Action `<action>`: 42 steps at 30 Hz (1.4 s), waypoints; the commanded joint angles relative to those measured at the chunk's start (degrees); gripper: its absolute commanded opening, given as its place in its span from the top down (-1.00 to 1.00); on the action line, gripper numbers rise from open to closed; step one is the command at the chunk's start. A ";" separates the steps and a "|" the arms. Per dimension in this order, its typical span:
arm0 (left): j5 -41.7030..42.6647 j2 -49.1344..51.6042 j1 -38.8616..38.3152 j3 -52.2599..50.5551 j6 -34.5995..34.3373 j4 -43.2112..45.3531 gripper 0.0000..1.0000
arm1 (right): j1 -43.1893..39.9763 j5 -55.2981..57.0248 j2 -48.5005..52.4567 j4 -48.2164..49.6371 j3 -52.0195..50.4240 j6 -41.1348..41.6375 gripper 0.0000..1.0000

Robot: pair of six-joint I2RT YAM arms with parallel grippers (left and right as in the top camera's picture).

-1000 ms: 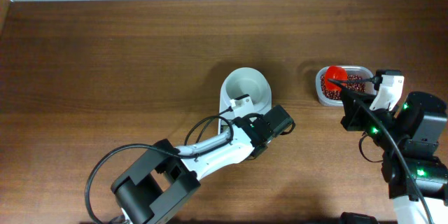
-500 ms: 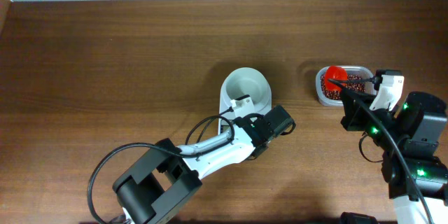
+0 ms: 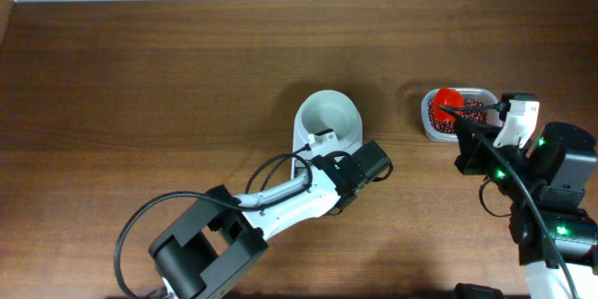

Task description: Scoop and weigh 50g on scale

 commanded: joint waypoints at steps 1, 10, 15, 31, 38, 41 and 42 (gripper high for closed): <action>6.03 -6.12 0.11 0.17 13.79 -1.81 1.00 | 0.31 0.50 0.04 0.11 0.87 0.44 0.92; -7.15 -32.83 0.20 0.26 48.43 -27.56 -0.98 | 0.31 0.46 0.04 1.11 0.87 0.48 0.92; -10.64 -33.88 3.93 0.26 52.26 -30.14 -0.98 | 0.31 0.48 0.04 1.09 0.87 0.92 0.92; 5.38 -21.79 5.27 -4.39 20.09 -11.17 1.00 | 0.31 0.24 0.46 -0.22 0.87 2.38 0.92; 7.30 -7.34 3.54 -4.42 19.47 2.51 1.00 | 0.31 0.26 0.46 -0.87 0.87 2.38 0.92; 7.30 -5.55 3.43 -4.42 19.47 5.20 1.00 | 0.31 0.26 0.46 -0.87 0.87 2.38 0.92; 7.30 -5.22 3.43 -4.42 19.47 5.57 1.00 | 0.31 0.26 0.46 -0.87 0.87 2.38 0.92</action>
